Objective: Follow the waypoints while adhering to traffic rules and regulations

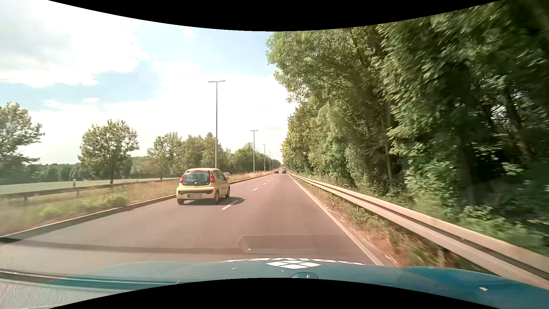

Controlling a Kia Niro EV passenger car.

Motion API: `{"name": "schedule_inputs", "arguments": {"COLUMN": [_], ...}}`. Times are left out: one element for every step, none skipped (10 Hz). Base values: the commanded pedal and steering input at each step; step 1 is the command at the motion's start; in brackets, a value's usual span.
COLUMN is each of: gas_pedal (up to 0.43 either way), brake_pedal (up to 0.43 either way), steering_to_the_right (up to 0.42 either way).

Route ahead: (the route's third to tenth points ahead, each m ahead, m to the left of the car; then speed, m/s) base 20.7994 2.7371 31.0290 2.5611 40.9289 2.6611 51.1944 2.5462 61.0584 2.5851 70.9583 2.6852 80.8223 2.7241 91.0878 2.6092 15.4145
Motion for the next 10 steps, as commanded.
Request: {"name": "schedule_inputs", "arguments": {"gas_pedal": [0.169,0.169,0.169,0.169,0.169,0.169,0.169,0.169,0.169,0.169], "brake_pedal": [0.0,0.0,0.0,0.0,0.0,0.0,0.0,0.0,0.0,0.0], "steering_to_the_right": [-0.003,-0.003,-0.003,-0.003,-0.003,-0.003,-0.003,-0.003,-0.003,-0.002]}}
